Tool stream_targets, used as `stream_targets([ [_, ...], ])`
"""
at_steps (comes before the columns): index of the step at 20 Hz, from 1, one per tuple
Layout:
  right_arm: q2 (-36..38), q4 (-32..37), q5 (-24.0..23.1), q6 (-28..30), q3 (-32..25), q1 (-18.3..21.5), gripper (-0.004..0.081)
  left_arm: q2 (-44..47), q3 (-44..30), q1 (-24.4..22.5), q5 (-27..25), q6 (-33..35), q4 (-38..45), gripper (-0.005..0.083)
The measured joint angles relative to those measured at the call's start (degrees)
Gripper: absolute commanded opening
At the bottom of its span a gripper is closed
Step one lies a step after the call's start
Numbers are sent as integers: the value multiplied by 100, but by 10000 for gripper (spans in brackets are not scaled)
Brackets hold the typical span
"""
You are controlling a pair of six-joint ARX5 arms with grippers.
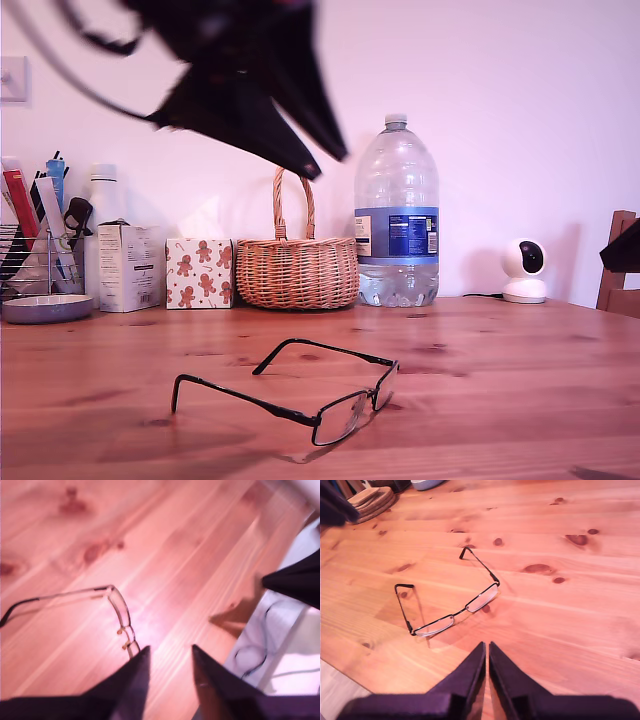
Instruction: Pick up the glasses and close them, then place them back on the table
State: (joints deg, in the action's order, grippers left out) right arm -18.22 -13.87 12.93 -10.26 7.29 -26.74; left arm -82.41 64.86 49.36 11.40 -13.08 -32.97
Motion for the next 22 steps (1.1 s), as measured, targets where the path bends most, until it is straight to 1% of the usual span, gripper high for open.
stream_targets([
  [3,0,0,0,0,0,0,-12,-713,708,232,-546,0,-647,345],
  [5,0,-2,0,0,0,0,-12,-1150,1045,337,-704,0,-1027,345],
  [8,0,0,0,0,0,0,-12,-1764,1478,415,-876,0,-1322,345],
  [12,0,-2,-4,0,0,0,-12,-2312,1572,422,-894,-2,-1329,345],
  [15,0,-2,-142,2,0,0,-12,-2597,1572,422,-892,0,-1143,345],
  [19,0,-39,-168,0,0,0,-12,-2791,1574,422,-896,-2,-999,345],
  [22,-2,-85,-326,0,0,0,-12,-2889,1574,422,-920,0,-798,345],
])
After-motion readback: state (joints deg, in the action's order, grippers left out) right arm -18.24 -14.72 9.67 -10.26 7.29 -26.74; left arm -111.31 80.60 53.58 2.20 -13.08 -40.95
